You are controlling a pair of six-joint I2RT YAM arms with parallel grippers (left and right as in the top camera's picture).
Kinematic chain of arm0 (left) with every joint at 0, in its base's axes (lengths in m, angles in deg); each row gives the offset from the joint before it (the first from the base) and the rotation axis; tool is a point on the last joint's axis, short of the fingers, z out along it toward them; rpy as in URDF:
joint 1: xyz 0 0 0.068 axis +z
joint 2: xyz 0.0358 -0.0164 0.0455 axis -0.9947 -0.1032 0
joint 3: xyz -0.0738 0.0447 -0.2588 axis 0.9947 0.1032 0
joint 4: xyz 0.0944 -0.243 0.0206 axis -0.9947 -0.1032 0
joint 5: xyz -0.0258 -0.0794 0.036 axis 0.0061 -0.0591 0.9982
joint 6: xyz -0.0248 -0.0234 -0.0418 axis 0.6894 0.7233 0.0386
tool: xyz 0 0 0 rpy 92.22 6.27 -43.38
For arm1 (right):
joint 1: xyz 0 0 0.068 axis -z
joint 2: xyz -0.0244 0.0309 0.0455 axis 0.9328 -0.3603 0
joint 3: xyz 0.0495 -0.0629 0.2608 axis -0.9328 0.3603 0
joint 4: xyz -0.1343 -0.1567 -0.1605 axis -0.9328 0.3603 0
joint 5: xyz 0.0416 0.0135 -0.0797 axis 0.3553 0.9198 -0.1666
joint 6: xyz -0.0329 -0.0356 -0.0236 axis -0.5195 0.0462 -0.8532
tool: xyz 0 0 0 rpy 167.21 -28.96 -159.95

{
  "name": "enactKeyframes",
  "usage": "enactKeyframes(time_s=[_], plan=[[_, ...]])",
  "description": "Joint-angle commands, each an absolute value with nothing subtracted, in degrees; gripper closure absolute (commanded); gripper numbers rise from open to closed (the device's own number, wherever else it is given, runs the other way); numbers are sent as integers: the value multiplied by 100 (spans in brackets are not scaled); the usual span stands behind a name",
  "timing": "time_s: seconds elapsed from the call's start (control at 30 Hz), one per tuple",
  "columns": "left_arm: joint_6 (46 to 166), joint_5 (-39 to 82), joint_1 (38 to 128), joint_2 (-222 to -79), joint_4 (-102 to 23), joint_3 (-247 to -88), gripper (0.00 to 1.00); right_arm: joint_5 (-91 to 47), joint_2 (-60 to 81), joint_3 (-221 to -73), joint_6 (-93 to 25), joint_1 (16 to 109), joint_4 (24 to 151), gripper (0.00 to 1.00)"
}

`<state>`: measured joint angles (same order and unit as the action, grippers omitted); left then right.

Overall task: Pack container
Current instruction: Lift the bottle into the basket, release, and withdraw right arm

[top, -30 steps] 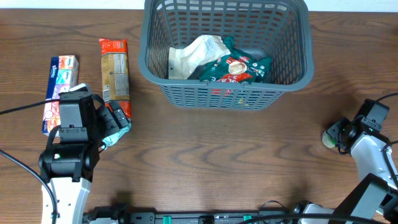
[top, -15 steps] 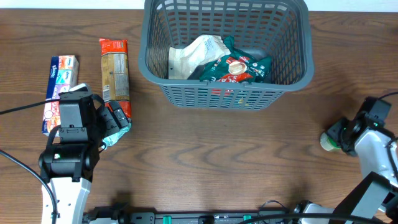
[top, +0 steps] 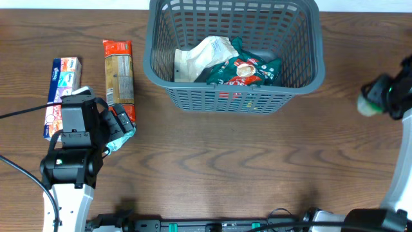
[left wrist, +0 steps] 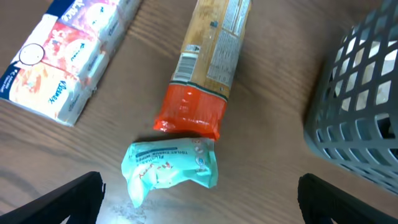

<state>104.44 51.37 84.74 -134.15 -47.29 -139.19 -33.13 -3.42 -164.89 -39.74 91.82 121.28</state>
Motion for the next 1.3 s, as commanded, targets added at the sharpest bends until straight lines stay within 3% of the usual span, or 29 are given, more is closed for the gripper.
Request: enactKeyframes(time_s=[0.0, 0.27, 0.67, 0.93, 1.27], plan=[[10389, 5161, 8503, -13434, -4722, -14046, 1, -3259, -366, -17556, -4285, 8817, 12522, 99], [10389, 5161, 8503, -13434, -4724, -14046, 2, -2763, -779, -19418, -4993, 7473, 12893, 99], [10389, 5159, 8503, -13434, -4724, -14046, 1, -2754, -1679, -19626, -5998, 5151, 11350, 99], [10389, 5161, 8503, -13434, -4722, -14046, 1, -2212, -2921, -19626, -6147, 4358, 10579, 99], [10389, 5161, 8503, -13434, -4724, -14046, 1, -1611, -4567, -19626, -6145, 3967, 10920, 99]])
